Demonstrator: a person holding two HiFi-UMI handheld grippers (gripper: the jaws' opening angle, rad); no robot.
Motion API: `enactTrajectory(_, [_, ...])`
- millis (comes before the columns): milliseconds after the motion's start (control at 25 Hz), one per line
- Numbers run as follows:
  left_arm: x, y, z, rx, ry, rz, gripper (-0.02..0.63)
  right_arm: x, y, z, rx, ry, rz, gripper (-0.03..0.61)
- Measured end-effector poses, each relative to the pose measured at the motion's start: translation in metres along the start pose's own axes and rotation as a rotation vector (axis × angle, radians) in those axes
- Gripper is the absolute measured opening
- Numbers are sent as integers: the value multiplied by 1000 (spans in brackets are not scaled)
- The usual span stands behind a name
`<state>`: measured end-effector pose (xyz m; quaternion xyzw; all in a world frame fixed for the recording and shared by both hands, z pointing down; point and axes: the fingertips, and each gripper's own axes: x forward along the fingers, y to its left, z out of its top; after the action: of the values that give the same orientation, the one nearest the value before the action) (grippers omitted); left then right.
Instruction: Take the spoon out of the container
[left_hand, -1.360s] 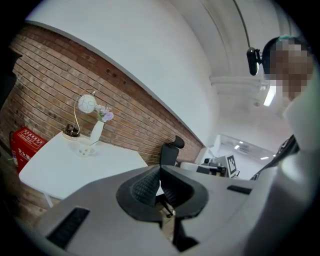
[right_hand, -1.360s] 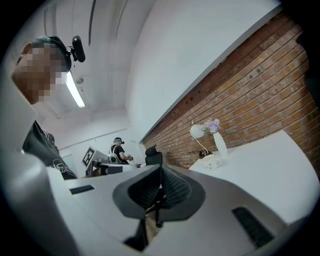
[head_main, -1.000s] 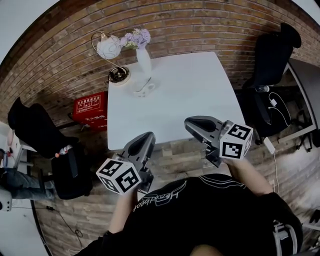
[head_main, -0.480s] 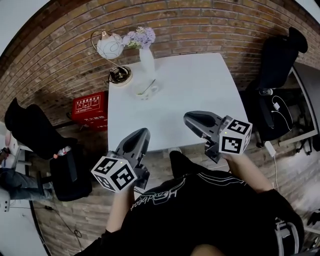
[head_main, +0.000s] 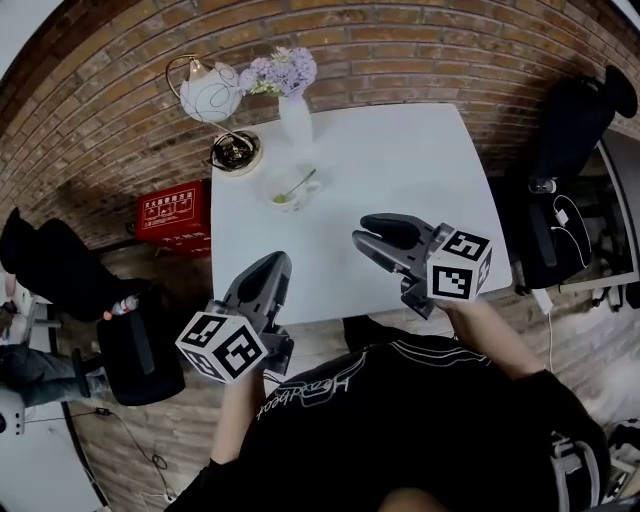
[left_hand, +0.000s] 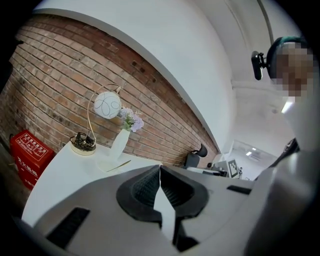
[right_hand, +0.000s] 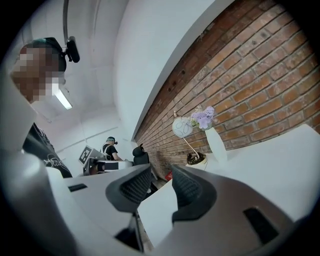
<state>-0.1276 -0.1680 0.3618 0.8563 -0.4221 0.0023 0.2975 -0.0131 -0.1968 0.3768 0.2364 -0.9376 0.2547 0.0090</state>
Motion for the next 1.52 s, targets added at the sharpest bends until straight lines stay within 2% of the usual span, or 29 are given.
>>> enactTrajectory(160, [20, 23, 8, -23, 18, 14, 6, 26, -30, 5, 3, 24, -21, 141])
enactTrajectory(440, [46, 63, 10, -61, 43, 50, 6, 65, -80, 10, -16, 34, -62, 147])
enactTrajectory(800, [60, 101, 0, -121, 66, 84, 6, 109, -121, -4, -6, 88, -100, 150])
enactTrajectory(1240, [59, 129, -14, -174, 83, 124, 6, 152, -154, -30, 22, 143, -133, 149])
enactTrajectory(1520, [66, 140, -19, -189, 103, 122, 5, 175, -166, -37, 27, 159, -145, 149])
